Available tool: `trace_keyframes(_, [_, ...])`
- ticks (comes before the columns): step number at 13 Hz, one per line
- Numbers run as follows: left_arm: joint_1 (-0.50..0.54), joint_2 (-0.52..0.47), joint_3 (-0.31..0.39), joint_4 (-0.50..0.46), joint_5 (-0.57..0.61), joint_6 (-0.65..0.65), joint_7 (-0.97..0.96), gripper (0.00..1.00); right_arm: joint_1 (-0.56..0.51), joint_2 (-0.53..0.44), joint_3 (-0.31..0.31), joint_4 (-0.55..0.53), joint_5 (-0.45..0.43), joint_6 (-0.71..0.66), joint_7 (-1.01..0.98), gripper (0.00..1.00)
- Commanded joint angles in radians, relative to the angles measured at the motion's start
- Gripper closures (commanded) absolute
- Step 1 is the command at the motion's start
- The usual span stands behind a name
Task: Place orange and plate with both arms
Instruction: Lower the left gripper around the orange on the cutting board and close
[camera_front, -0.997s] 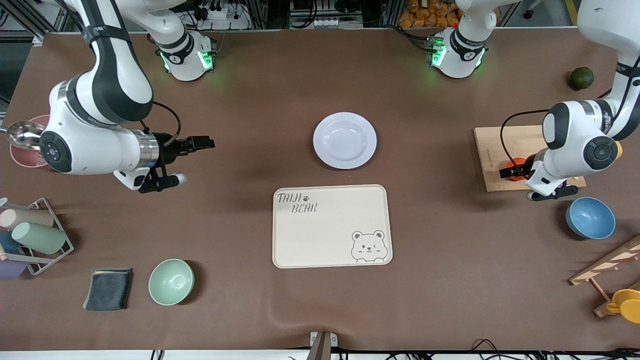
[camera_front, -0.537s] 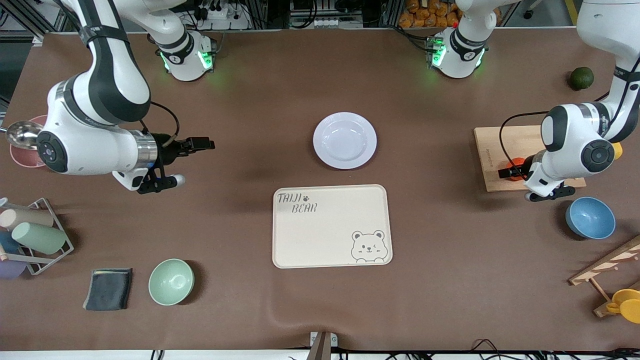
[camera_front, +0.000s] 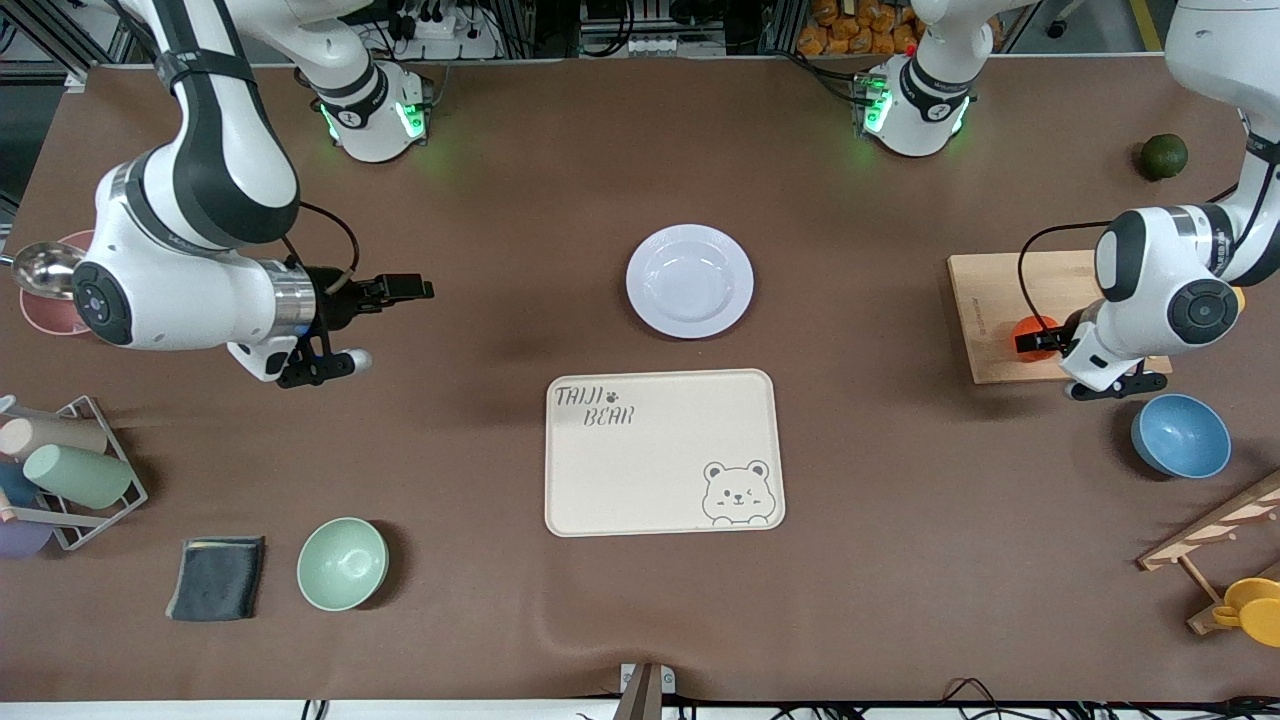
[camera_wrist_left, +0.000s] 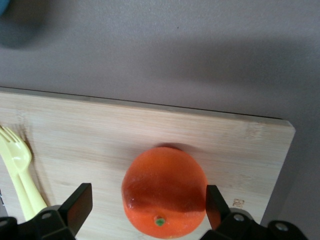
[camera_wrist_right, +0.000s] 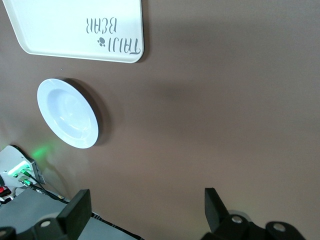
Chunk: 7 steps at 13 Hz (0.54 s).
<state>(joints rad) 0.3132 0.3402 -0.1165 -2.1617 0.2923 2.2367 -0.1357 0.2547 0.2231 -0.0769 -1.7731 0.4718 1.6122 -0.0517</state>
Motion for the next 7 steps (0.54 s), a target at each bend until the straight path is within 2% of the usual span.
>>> trace_keyframes(1, [0.01, 0.019, -0.011, 0.013, 0.022, 0.004, 0.013, 0.0, -0.012, -0.001, 0.003, 0.006, 0.022, -0.011, 0.001, 0.0])
trace_keyframes(4, [0.012, 0.049, -0.012, 0.019, 0.021, 0.006, 0.018, 0.0, -0.011, -0.001, 0.003, 0.006, 0.022, -0.012, 0.001, 0.0])
trace_keyframes(5, [0.012, 0.054, -0.012, 0.019, 0.021, 0.007, 0.019, 0.14, -0.011, -0.001, 0.003, 0.006, 0.021, -0.012, 0.001, 0.0])
trace_keyframes(6, [0.01, 0.054, -0.012, 0.019, 0.021, 0.007, 0.022, 0.35, -0.012, -0.001, 0.003, 0.006, 0.022, -0.011, 0.001, 0.0])
trace_keyframes(7, [0.006, 0.054, -0.012, 0.02, 0.022, 0.007, 0.024, 0.61, -0.011, -0.001, 0.003, 0.006, 0.022, -0.011, 0.003, 0.0])
